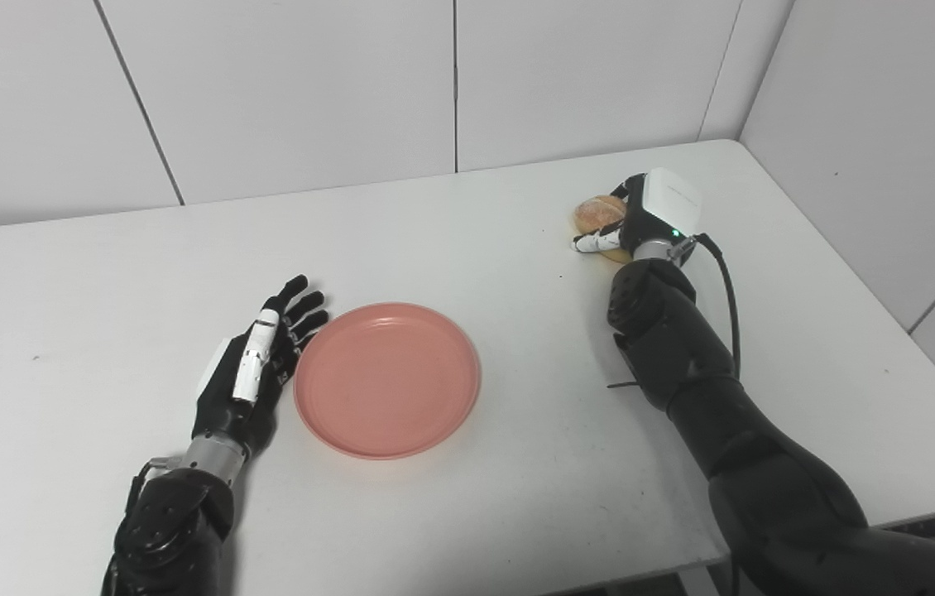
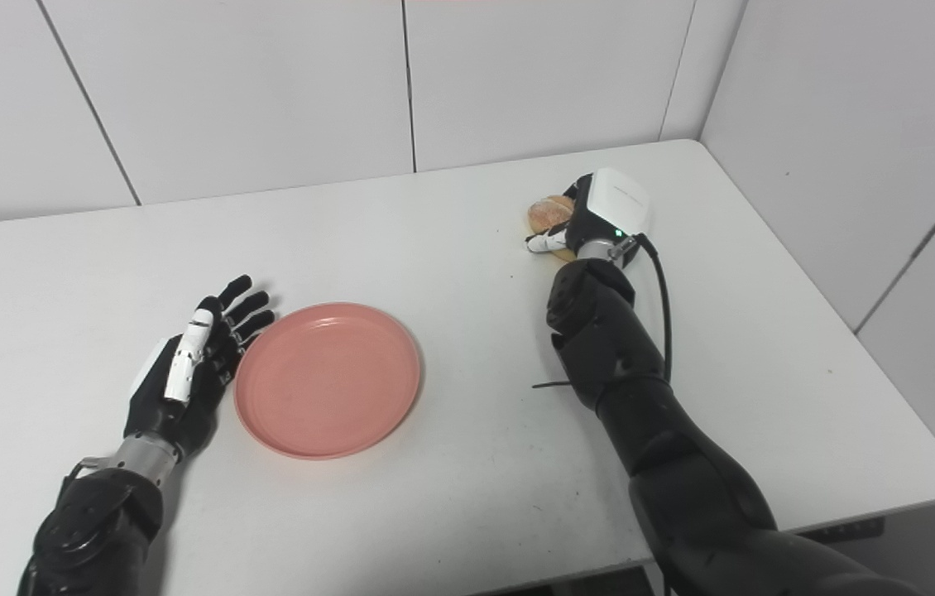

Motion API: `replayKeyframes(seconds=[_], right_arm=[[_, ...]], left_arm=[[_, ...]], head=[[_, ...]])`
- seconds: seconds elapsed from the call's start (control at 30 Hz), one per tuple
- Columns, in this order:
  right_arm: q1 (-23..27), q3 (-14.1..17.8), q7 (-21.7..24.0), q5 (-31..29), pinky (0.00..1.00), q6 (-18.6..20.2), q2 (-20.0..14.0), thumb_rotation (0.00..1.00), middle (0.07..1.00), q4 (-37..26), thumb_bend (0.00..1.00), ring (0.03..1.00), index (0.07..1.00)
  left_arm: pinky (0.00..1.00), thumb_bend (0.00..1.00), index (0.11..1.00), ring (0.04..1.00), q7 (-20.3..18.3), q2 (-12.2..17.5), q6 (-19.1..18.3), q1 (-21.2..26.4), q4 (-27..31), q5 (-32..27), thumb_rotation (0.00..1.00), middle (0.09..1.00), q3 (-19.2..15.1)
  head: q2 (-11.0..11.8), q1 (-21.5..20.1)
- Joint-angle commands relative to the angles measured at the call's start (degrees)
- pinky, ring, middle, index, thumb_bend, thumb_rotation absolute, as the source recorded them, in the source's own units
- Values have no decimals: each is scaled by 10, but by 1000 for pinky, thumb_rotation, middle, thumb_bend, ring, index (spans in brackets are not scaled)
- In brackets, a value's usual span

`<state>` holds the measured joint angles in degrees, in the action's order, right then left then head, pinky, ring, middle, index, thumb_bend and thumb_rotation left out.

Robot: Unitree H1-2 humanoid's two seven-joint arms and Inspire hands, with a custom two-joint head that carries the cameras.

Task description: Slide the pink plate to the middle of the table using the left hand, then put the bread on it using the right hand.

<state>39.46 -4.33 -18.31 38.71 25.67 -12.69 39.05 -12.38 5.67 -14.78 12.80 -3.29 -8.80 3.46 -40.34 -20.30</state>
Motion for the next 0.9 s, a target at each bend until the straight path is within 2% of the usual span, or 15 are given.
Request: replayKeyframes(seconds=[0.0,0.23,0.53,0.67,0.77,0.87], right_arm=[[22,-9,-4,-2,245,-3,-11,15,420,-28,524,316,524],[11,-25,1,1,249,10,-17,0,419,-72,525,326,521],[-11,-42,35,9,270,10,-24,0,438,-179,528,345,511],[-21,-38,75,29,233,12,-12,1,412,-237,523,307,521],[-30,-39,103,28,243,12,-8,0,416,-280,521,325,530],[-42,-46,146,51,262,12,5,1,432,-335,524,344,522]], left_arm=[[891,360,900,889,-3,1,-11,-2,-1,2,1000,901,3],[888,370,897,888,-3,1,-5,-1,-10,3,1000,900,3],[879,365,897,886,0,-2,-5,0,-10,6,1000,899,5],[879,358,899,887,4,-7,1,1,-14,10,1000,900,7],[867,352,893,882,12,-14,-1,1,-12,16,1000,895,11],[871,346,899,886,17,-19,8,4,-20,21,1000,900,16]], head=[[0,1],[2,4],[5,11],[5,32],[2,53],[-3,89]])
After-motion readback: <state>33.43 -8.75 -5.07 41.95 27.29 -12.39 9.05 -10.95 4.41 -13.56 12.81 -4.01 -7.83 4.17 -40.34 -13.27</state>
